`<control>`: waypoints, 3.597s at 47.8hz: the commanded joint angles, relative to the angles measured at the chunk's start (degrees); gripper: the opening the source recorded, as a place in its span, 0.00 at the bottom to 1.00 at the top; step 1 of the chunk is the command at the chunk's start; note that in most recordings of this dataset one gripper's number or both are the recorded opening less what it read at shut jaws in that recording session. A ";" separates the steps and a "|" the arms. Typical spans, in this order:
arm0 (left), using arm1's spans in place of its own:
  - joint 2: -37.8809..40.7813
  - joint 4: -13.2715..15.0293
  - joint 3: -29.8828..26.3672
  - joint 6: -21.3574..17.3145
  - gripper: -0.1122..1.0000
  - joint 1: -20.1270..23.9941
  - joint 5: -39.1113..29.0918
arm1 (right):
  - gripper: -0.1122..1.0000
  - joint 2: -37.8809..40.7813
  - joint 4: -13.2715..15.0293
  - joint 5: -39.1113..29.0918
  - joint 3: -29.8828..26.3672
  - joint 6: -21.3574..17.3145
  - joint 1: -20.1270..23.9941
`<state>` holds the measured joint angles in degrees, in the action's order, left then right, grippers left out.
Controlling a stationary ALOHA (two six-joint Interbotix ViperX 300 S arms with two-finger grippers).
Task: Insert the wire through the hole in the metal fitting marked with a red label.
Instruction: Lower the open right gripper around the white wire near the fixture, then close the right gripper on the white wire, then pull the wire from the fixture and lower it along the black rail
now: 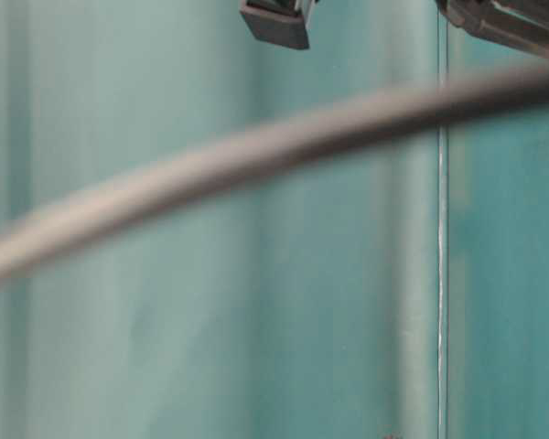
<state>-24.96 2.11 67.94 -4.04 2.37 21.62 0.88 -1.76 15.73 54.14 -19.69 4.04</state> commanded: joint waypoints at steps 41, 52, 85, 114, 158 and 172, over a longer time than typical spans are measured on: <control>-0.26 0.18 -0.35 0.09 0.66 0.18 0.35 | 0.09 0.88 0.62 1.58 -0.70 0.00 0.18; -0.26 0.18 -0.44 0.09 0.66 0.18 0.35 | 0.09 -0.97 0.62 1.41 -0.62 0.26 0.18; -0.79 0.18 -3.34 0.09 0.66 0.18 0.09 | 0.09 -16.08 2.20 -9.14 0.09 1.58 0.09; 0.09 2.72 -0.44 0.44 0.66 -9.32 6.68 | 0.09 -12.74 -4.48 6.59 4.22 1.41 7.91; 0.35 2.90 4.57 10.46 0.65 -17.84 10.63 | 0.09 -0.70 -32.61 23.82 3.08 21.80 21.62; 0.26 2.81 4.48 10.90 0.65 -18.02 10.63 | 0.09 3.08 -32.70 26.89 2.29 20.39 21.88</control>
<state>-24.43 5.10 72.95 6.77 -15.38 31.73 4.13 -34.37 41.22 57.13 1.05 25.49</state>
